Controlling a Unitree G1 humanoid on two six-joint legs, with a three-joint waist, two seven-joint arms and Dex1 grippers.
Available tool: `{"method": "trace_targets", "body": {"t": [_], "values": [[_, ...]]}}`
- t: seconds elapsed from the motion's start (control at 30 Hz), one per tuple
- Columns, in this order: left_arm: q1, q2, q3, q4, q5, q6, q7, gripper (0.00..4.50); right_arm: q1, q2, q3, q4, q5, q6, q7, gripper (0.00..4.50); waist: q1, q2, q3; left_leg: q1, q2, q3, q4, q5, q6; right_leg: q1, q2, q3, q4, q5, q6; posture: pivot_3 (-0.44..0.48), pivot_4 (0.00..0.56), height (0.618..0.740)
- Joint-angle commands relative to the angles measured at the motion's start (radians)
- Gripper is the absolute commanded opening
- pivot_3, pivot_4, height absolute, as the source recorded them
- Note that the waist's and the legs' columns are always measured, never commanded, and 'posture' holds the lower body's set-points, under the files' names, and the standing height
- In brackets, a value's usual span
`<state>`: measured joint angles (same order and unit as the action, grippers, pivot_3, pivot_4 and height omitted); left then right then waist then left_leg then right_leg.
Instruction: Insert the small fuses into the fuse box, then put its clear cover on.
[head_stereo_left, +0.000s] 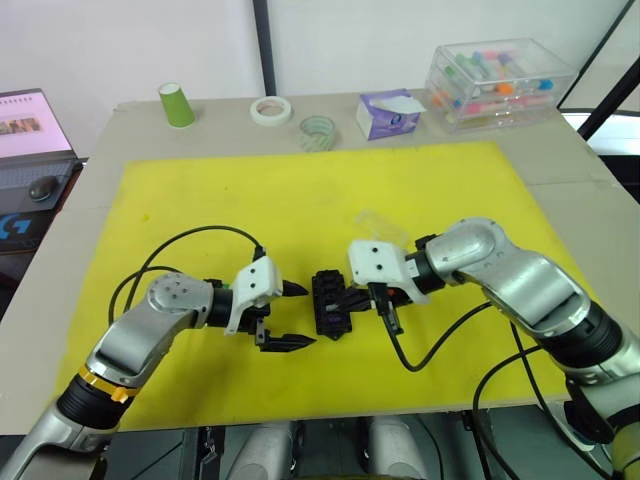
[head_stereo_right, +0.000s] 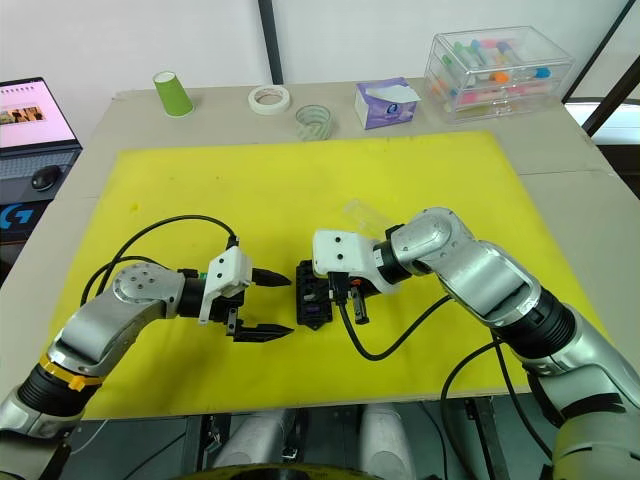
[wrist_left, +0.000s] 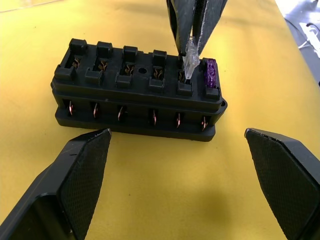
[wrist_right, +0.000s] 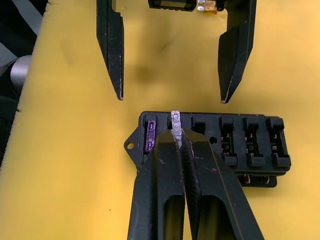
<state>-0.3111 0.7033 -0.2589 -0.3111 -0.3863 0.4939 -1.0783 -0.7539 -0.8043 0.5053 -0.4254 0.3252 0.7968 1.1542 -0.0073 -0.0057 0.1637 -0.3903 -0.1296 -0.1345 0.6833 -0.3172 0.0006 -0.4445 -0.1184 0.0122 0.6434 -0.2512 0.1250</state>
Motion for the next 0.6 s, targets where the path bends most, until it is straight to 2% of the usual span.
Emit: {"method": "trace_targets", "body": {"t": [0.03,0.6], "values": [[0.004,-0.001,0.006,-0.019,0.002,-0.012,-0.006,4.49,0.000,0.007,-0.010,-0.015,-0.009,-0.002,0.005,0.00,0.000,0.000,0.000,0.000,0.000,0.000,0.000,0.000,0.000,0.000,0.000,0.000,0.000,0.000,0.000,0.000,0.150,0.740],[0.011,-0.013,0.013,-0.022,0.006,-0.019,0.002,4.49,0.015,0.026,0.024,0.005,-0.075,0.011,-0.001,0.00,-0.001,0.000,0.000,0.000,0.000,0.000,0.000,0.000,0.000,0.000,0.000,0.000,0.000,0.000,0.000,0.000,0.150,0.740]]}}
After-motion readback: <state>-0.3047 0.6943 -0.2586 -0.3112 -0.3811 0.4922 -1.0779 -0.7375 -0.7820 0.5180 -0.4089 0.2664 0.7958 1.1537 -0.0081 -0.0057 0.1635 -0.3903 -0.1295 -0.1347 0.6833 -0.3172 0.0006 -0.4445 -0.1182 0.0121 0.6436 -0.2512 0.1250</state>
